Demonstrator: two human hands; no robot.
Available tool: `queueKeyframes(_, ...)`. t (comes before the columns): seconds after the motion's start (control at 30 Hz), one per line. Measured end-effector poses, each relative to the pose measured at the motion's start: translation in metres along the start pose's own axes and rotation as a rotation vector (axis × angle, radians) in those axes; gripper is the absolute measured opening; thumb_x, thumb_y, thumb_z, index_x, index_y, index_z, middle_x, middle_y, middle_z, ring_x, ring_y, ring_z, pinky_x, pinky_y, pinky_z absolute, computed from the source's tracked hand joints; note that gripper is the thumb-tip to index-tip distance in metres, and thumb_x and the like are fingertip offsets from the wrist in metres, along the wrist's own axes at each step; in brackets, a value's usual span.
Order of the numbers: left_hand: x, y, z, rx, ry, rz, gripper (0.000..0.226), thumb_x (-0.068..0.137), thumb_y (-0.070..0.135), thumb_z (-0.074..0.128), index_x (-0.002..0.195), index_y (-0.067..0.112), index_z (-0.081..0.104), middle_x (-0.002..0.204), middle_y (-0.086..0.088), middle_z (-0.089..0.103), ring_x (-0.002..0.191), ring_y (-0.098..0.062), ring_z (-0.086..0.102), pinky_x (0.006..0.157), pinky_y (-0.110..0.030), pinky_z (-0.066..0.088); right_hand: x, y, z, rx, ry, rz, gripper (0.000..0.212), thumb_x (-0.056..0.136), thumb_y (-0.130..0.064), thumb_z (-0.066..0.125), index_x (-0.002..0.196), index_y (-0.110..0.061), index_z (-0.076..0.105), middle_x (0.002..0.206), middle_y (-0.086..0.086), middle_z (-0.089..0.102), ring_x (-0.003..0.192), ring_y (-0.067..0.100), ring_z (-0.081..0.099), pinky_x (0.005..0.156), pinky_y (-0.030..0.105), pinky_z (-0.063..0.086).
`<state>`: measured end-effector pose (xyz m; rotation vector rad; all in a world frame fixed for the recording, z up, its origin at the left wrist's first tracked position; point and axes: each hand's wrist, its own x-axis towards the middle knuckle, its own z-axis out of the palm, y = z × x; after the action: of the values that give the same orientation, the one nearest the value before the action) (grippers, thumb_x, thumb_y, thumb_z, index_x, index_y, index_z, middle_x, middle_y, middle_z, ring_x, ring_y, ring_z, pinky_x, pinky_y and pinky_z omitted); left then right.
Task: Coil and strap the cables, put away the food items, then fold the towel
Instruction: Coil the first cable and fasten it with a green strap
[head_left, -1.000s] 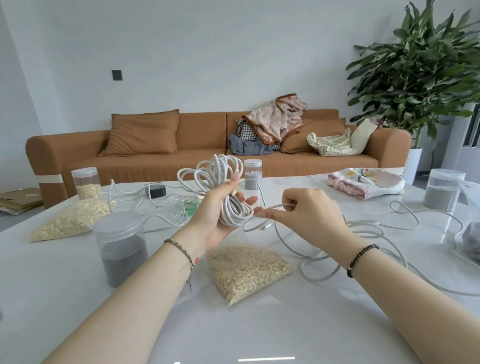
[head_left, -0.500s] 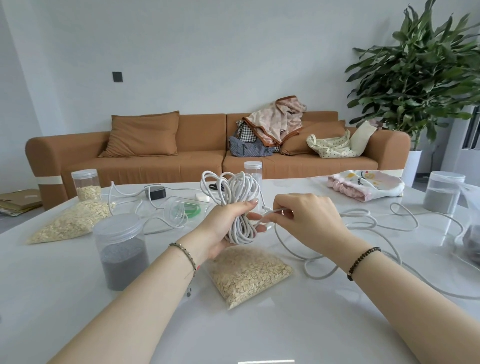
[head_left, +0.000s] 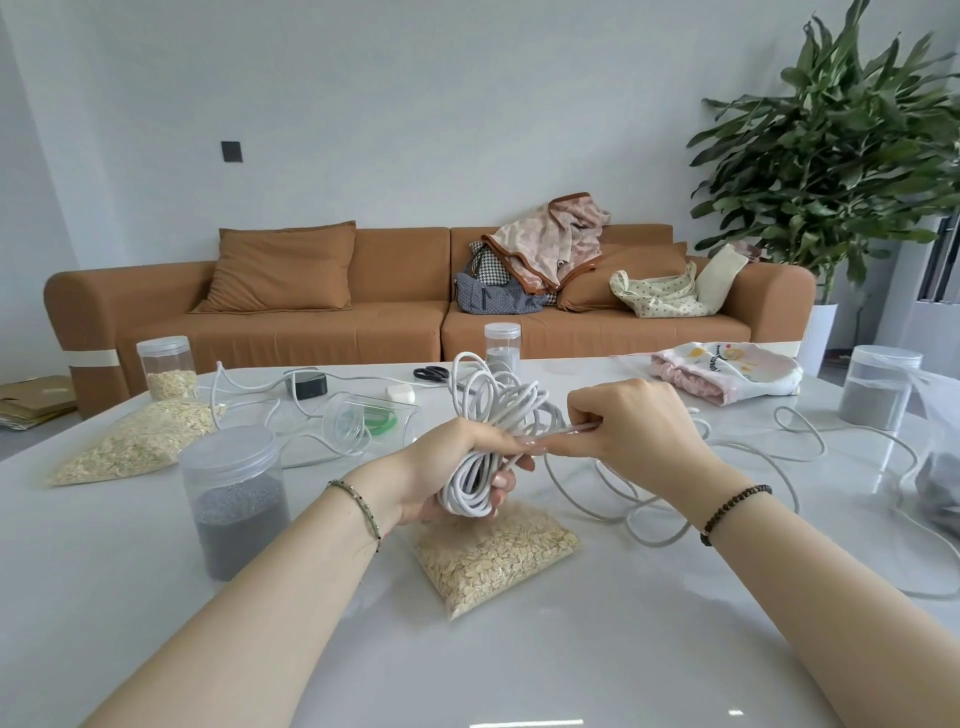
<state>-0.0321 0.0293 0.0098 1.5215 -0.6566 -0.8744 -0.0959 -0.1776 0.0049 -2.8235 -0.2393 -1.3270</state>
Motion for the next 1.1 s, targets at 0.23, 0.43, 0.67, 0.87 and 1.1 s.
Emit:
queueKeyframes(0.23,-0.001,0.006,-0.004,-0.248,0.066,0.331,0.022,0.082,0.023,0.063,0.072,0.014,0.047,0.058,0.001,0.041,0.054,-0.013,0.046,0.059,-0.024,0.043,-0.003,0.006,0.000,0.218,-0.065,0.102,0.068,0.078,-0.077,0.054,0.057,-0.020,0.024,0.050,-0.001,0.020,0.053,0.019,0.019,0.048,0.033,0.019)
queueKeyframes(0.43,0.001,0.009,0.003,-0.265,0.185,0.478,0.029,0.094,0.016,0.052,0.066,0.016,0.054,0.058,-0.002,0.039,0.055,-0.016,0.046,0.063,-0.029,0.041,-0.001,0.003,0.010,0.134,-0.194,0.240,0.057,0.090,-0.046,0.066,0.052,-0.017,0.035,0.045,0.000,0.036,0.049,0.017,0.036,0.047,0.031,0.026)
queueKeyframes(0.67,-0.004,0.016,0.003,-0.411,0.177,0.585,0.034,0.087,0.017,0.054,0.054,0.022,0.063,0.056,0.001,0.036,0.054,-0.014,0.045,0.057,-0.025,0.044,-0.003,0.010,0.007,0.150,-0.411,0.416,0.046,0.089,-0.053,0.064,0.062,-0.016,0.065,0.054,-0.012,0.068,0.052,0.000,0.060,0.052,0.024,0.044)
queueKeyframes(0.87,0.001,0.005,-0.001,-0.321,0.258,0.477,0.013,0.098,0.013,0.049,0.087,0.010,0.054,0.060,-0.001,0.038,0.055,-0.013,0.047,0.061,-0.025,0.046,-0.004,0.018,0.009,0.332,-0.273,0.541,0.061,0.071,-0.071,0.072,0.070,-0.012,0.061,0.058,0.003,0.066,0.041,0.015,0.063,0.058,0.040,0.056)
queueKeyframes(1.1,0.008,-0.001,-0.002,-0.229,0.306,0.387,0.027,0.097,0.017,0.058,0.073,0.020,0.069,0.064,0.000,0.045,0.055,-0.013,0.044,0.060,-0.026,0.039,-0.002,0.001,0.020,0.490,-0.107,0.207,0.017,0.089,-0.041,0.068,0.085,-0.025,0.065,0.069,-0.010,0.065,0.066,0.010,0.064,0.068,0.041,0.056)
